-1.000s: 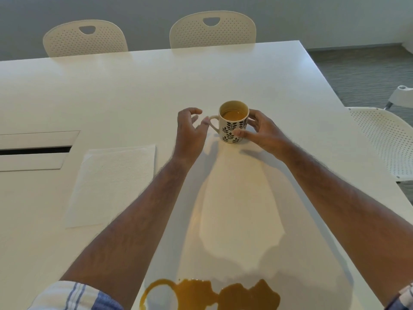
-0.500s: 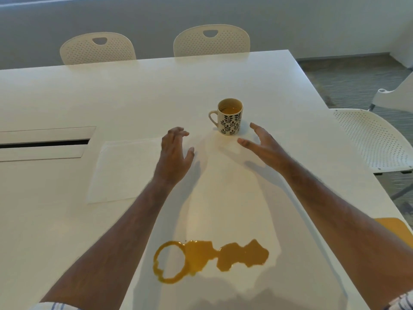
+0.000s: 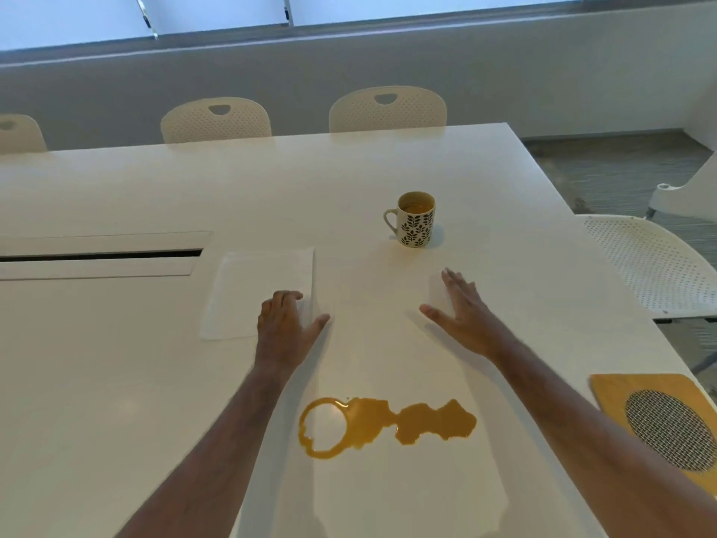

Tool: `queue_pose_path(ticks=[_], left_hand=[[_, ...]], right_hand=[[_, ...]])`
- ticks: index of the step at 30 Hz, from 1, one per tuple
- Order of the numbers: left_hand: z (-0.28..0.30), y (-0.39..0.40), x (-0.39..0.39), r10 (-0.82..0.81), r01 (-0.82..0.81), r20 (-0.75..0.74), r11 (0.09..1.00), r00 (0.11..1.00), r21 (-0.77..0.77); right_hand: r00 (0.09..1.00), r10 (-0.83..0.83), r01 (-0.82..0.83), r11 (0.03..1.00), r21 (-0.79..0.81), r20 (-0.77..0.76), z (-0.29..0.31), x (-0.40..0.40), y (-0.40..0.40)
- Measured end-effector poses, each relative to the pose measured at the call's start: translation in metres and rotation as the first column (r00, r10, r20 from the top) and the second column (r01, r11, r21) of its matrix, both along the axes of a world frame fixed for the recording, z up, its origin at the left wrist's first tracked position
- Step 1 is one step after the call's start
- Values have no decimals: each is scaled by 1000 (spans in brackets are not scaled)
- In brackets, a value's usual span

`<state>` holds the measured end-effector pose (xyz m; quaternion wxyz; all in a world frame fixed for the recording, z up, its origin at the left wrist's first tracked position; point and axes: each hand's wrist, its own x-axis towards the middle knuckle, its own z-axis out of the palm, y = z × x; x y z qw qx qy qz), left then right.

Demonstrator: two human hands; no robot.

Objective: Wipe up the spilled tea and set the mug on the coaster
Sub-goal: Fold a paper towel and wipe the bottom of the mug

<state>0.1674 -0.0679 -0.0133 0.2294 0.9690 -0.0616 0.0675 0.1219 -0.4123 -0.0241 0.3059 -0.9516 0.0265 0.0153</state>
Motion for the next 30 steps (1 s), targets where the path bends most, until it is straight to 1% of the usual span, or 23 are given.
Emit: queue_pose_path(ticks=[4,8,13,16,18,23,26,30], left_hand=[[0,3,-6,41,-41,-11,999,999,-14],[0,3,-9,80,-79,4,996,997,-41],[1,6,-6,99,-97,16,992,995,-77],[6,7,-5,163,-158,8,964,987,-216],[11,10,-5,206,-197,-9,925,979,-326],[26,24,2,271,-271,-76,818,960,-507],[38,35,6,302,-286,-68,771,951,-569],[58,46,7,336,-258,4,731,942,-632]], right_hand=[[995,97,-98,986,-138,-17,-5,-14,9],[990,128,-139,958,-251,-59,-10,-26,16],[989,126,-145,946,-290,-83,-11,-34,21],[990,121,-136,958,-254,-73,-10,-38,23],[991,111,-124,972,-199,-74,-9,-39,23],[994,77,-81,995,-55,-79,-5,-39,24],[994,70,-72,997,-19,-83,-3,-39,25],[997,60,-57,997,55,-50,5,-38,33]])
